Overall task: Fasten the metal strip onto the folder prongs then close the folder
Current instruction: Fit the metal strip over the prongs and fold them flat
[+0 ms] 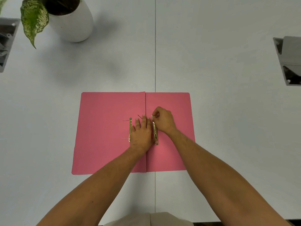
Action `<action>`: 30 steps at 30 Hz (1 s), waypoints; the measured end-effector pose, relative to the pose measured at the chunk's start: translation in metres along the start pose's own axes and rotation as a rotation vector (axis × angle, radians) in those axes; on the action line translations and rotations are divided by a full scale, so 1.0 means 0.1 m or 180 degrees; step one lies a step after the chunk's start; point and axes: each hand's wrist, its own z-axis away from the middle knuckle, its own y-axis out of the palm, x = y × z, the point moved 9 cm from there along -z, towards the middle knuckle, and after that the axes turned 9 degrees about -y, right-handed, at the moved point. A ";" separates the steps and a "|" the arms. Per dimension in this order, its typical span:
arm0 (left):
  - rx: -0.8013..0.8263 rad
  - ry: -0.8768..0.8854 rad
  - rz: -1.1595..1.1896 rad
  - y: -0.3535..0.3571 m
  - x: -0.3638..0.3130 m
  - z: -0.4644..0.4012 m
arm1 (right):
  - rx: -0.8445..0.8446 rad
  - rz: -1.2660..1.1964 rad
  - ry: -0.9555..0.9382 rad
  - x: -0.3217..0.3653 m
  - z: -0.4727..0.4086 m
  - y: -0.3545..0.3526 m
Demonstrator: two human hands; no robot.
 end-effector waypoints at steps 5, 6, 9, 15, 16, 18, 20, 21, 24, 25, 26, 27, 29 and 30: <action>-0.0072 0.0013 0.0137 -0.03 0.09 0.02 | -0.0243 -0.1067 0.0370 -0.05 0.14 -0.07; -0.0175 0.0017 0.0157 -0.06 0.11 0.03 | -0.0309 -0.1248 0.0440 -0.07 0.17 -0.10; -0.0428 0.0112 0.0447 -0.15 0.14 0.05 | -0.0507 -0.1680 0.0581 -0.08 0.26 -0.18; -0.0713 0.0072 0.1316 -0.36 0.27 0.08 | -0.0637 -0.2441 0.0571 0.06 0.37 -0.19; -0.0718 0.0035 0.1453 -0.39 0.31 0.08 | -0.0625 -0.2514 0.0559 0.08 0.39 -0.18; -0.0707 -0.0042 0.1738 -0.43 0.39 0.09 | -0.0508 -0.2658 0.0550 0.13 0.45 -0.12; -0.0620 -0.0118 0.2058 -0.44 0.47 0.09 | -0.0277 -0.2721 0.0572 0.16 0.51 -0.03; -0.0543 -0.0133 0.2202 -0.43 0.51 0.09 | -0.0148 -0.2711 0.0580 0.18 0.54 0.01; -0.0244 -0.0060 0.2401 -0.38 0.56 0.11 | 0.0086 -0.2602 0.0568 0.22 0.57 0.09; -0.0184 -0.0025 0.2470 -0.37 0.56 0.13 | 0.0099 -0.2560 0.0564 0.23 0.57 0.09; -0.0175 -0.0006 0.2587 -0.38 0.58 0.14 | 0.0083 -0.2530 0.0577 0.24 0.57 0.09; -0.0218 -0.0008 0.2760 -0.39 0.61 0.16 | 0.0049 -0.2524 0.0601 0.24 0.56 0.08; -0.0332 -0.0079 0.3242 -0.42 0.71 0.21 | -0.0016 -0.2586 0.0665 0.23 0.54 0.07; -0.0322 -0.0160 0.3501 -0.41 0.76 0.23 | -0.0036 -0.2638 0.0710 0.22 0.54 0.07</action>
